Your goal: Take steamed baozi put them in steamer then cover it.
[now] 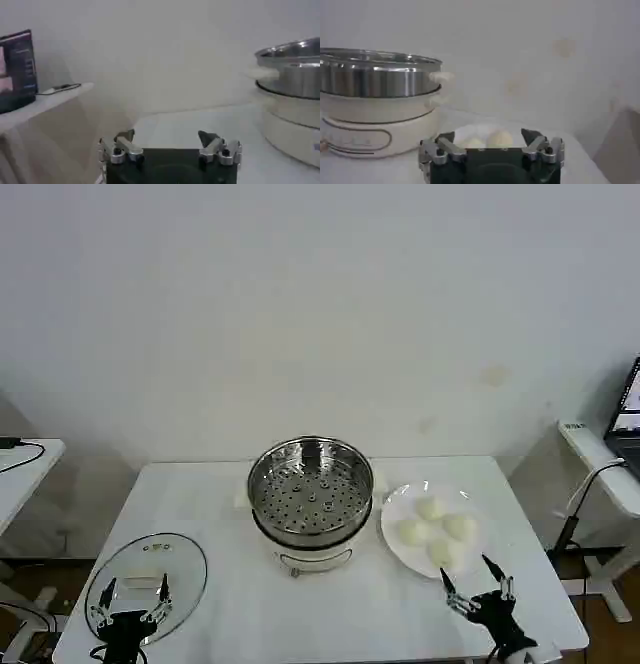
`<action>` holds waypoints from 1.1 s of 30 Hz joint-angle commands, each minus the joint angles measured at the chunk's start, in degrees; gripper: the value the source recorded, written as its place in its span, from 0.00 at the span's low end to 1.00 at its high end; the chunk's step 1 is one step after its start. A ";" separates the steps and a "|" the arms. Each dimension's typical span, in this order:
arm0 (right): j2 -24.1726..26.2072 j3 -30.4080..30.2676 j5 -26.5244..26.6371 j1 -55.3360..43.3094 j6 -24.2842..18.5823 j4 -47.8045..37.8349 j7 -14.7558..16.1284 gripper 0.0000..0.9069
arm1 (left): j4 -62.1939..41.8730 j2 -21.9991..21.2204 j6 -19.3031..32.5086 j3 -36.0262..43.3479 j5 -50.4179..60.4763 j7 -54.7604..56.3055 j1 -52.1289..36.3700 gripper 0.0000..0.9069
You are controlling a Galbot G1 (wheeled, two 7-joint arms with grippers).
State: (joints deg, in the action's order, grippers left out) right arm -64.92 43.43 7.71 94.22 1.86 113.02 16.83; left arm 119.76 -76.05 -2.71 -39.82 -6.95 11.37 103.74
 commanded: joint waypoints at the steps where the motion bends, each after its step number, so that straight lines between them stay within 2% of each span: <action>1: 13.87 3.76 -6.57 -9.58 10.62 -2.40 10.87 1.00 | 1.51 -0.39 -6.25 0.76 6.40 -2.45 0.50 1.00; 4: 20.20 1.95 -11.27 -15.26 11.13 -5.91 15.95 1.00 | 1.29 -0.59 -6.29 0.33 8.68 -5.82 0.48 1.00; 5: 23.22 0.26 -12.88 -18.17 10.93 -8.15 19.40 1.00 | 1.36 -0.63 -6.21 0.15 10.13 -6.85 0.61 1.00; 6: 24.42 -0.83 -13.54 -19.99 10.88 -9.04 20.90 1.00 | 1.45 -0.76 -6.21 -0.11 10.90 -7.57 0.70 1.00; 7: 28.05 -4.18 -15.86 -24.00 10.13 -12.33 24.93 1.00 | 1.59 -0.83 -6.23 -0.32 11.17 -8.02 0.70 1.00; 8: 28.37 -5.24 -16.33 -25.10 10.13 -13.04 25.94 1.00 | 1.68 -0.89 -6.24 -0.46 11.26 -8.24 0.65 1.00; 9: 30.66 -9.22 -18.00 -30.21 9.10 -15.59 29.80 1.00 | 1.82 -1.04 -6.25 -0.64 11.55 -8.50 0.55 1.00; 10: 32.18 -13.19 -19.28 -35.44 8.23 -17.79 32.21 1.00 | 2.08 -1.18 -6.28 -0.83 11.70 -8.70 0.51 1.00; 12: 33.76 -18.48 -19.86 -40.83 7.79 -20.58 34.02 1.00 | 2.29 -1.48 -6.37 -1.04 11.70 -8.71 0.46 1.00; 13: 34.94 -24.64 -20.30 -48.87 6.90 -24.00 36.02 1.00 | 2.41 -1.59 -6.27 -1.15 11.71 -8.56 0.52 1.00; 14: 35.38 -26.89 -20.74 -52.67 6.34 -25.11 37.13 1.00 | 2.48 -1.62 -6.23 -1.20 11.68 -8.47 0.53 1.00; 16: 36.05 -36.67 -22.06 -61.31 4.16 -29.86 40.07 1.00 | 2.48 -1.74 -6.03 -1.61 11.66 -8.47 0.73 1.00; 19: 35.74 -45.51 -22.83 -70.57 2.38 -34.30 42.84 1.00 | 2.05 -1.88 -5.78 -1.94 11.67 -8.44 0.75 1.00; 22: 33.71 -58.17 -24.01 -80.84 0.55 -39.27 44.97 1.00 | 1.89 -2.07 -5.65 -2.01 11.74 -8.54 0.64 1.00; 23: 33.09 -60.40 -24.02 -82.75 0.42 -40.08 45.30 1.00 | 1.75 -2.12 -5.46 -1.99 11.88 -8.64 0.50 1.00; 24: 32.20 -65.30 -24.18 -85.21 -0.37 -42.15 47.74 1.00 | 1.74 -2.12 -5.50 -2.01 12.04 -8.68 0.30 1.00; 28: 27.46 -72.67 -25.84 -90.72 -1.98 -47.95 48.95 1.00 | 2.20 -1.81 -5.53 -2.67 12.05 -8.78 0.28 1.00; 33: 22.39 -77.34 -23.87 -93.46 -1.29 -51.77 48.57 1.00 | 1.97 -1.58 -5.39 -3.57 12.01 -8.75 0.54 1.00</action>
State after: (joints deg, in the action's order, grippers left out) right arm -38.93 -16.57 -14.70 15.77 2.02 71.35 60.08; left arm 121.87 -77.65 -7.94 -42.49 4.25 3.21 104.16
